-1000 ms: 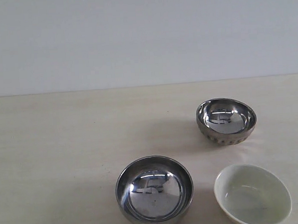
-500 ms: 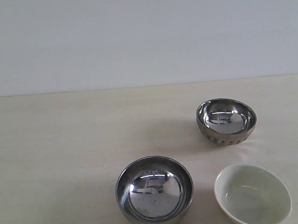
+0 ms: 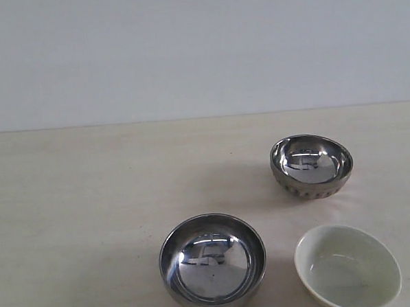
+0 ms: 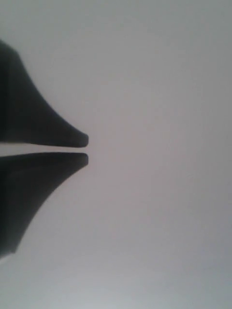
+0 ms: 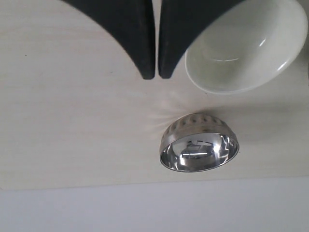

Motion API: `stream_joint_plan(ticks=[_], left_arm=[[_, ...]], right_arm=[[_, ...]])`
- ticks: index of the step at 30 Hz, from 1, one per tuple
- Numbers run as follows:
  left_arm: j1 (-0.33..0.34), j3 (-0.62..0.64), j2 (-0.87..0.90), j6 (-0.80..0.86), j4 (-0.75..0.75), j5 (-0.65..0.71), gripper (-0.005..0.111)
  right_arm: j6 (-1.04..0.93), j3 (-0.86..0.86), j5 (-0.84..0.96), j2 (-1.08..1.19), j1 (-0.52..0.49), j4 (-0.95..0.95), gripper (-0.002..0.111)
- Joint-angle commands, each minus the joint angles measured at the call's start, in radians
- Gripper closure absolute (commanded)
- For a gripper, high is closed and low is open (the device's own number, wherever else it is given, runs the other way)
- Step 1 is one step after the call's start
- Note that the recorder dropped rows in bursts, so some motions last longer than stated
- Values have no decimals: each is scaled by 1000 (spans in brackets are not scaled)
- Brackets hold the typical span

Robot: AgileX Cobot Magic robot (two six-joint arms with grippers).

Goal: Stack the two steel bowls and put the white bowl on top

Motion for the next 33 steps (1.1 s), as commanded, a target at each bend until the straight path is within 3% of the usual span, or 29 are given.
stream_joint_plan(ticks=[1, 6, 9, 19, 23, 27, 33], left_arm=[[1, 7, -5, 5, 1, -1, 103], [59, 7, -5, 5, 1, -1, 103], [130, 7, -5, 5, 1, -1, 103], [485, 7, -5, 5, 4, -1, 103], [585, 7, -5, 5, 143, -2, 103], [623, 7, -5, 5, 279, -5, 103], [624, 7, -5, 5, 288, -5, 103]], right_arm=[[-6, 0, -1, -4, -3, 0, 108], [-6, 0, -1, -4, -3, 0, 108], [-6, 0, -1, -4, -3, 0, 108], [-6, 0, -3, -4, -3, 0, 108], [-6, 0, -3, -4, -3, 0, 108], [-6, 0, -3, -4, -3, 0, 108], [-6, 0, -3, -4, -3, 0, 108]])
